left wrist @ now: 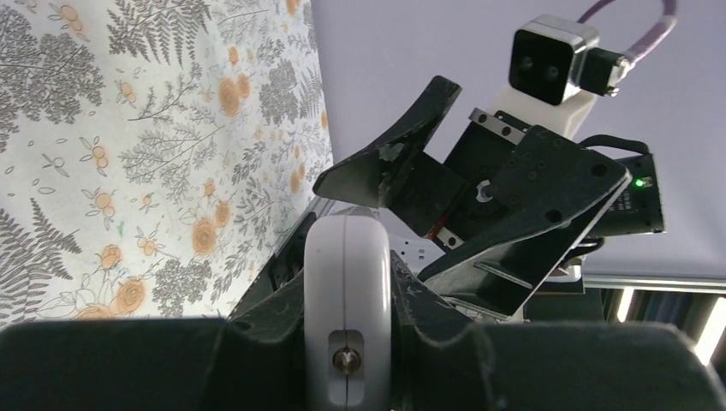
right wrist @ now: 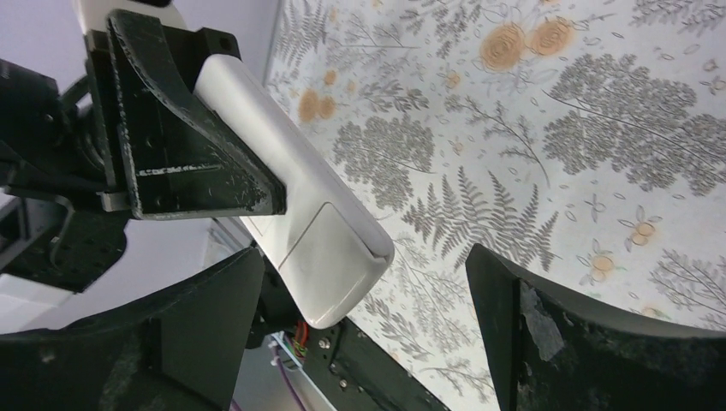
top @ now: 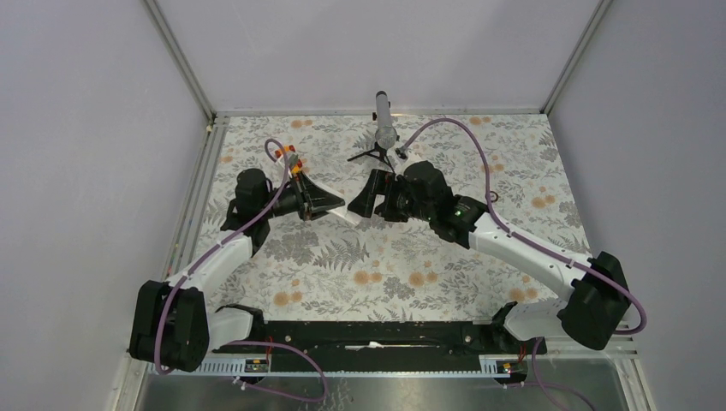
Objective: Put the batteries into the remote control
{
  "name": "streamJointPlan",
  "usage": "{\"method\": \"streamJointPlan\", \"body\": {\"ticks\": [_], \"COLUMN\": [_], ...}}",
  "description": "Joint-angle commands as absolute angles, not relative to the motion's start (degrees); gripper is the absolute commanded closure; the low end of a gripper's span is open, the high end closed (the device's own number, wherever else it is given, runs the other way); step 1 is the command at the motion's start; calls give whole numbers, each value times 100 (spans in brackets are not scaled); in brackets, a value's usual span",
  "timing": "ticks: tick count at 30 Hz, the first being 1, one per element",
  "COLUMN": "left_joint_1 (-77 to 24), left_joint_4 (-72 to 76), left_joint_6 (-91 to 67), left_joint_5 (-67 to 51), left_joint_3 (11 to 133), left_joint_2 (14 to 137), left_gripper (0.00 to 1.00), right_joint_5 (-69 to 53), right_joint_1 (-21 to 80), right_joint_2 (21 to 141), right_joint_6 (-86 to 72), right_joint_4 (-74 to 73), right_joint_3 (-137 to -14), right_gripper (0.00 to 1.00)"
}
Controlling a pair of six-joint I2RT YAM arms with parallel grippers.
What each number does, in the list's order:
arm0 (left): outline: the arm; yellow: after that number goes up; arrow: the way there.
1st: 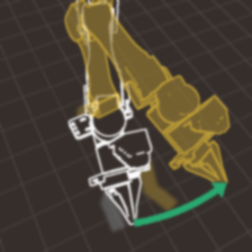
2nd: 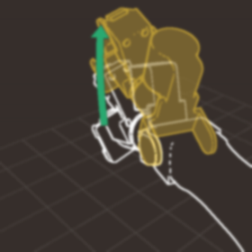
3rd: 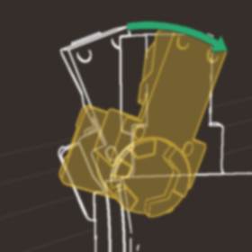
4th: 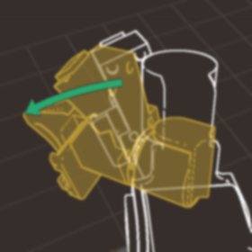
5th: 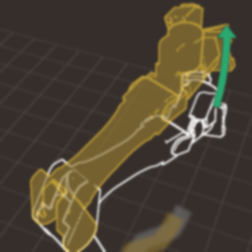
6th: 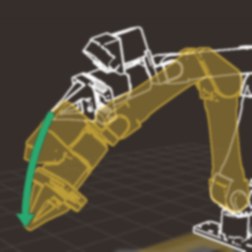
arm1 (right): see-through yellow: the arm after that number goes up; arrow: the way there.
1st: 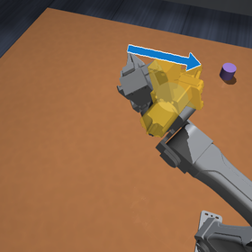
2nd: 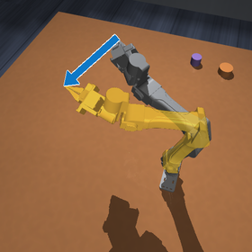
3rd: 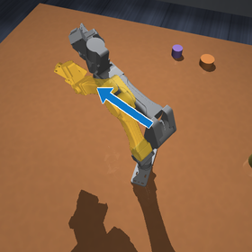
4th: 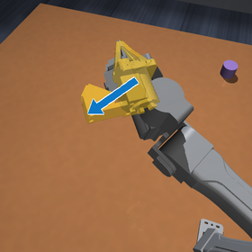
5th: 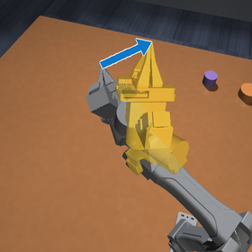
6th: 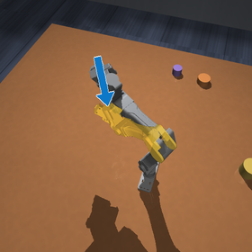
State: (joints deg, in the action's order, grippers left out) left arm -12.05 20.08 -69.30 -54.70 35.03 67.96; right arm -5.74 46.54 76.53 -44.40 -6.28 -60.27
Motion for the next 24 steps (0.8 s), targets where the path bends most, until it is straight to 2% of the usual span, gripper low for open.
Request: {"method": "streamJointPlan", "body": {"ticks": [1,6,12,18,24], "left_joint_1": [-1178,-1178,-1177,-1172,-1178], "left_joint_4": [2905,3139,3188,3687,4552], "left_joint_6": [-7456,-7678,-7836,-8350,-9242], "left_joint_5": [-5362,-5304,-5092,-5016,-5003], "left_joint_3": [3625,3566,3484,3411,3474], "left_joint_2": [6601,6546,6434,6510,6618], "left_gripper": [100,100,100,100,100], "right_joint_5": [-755,-712,-1034,-1278,-1285], "right_joint_1": [4576,4428,4415,4420,4421], "right_joint_2": [7478,7293,7275,7361,7449], "right_joint_6": [-4887,-5056,-5130,-5022,-5044], "right_joint_4": [297,803,1247,1524,1816], "right_joint_3": [-5887,-5603,-5374,-5285,-5126], "right_gripper": [7,21,27,44,48]}}
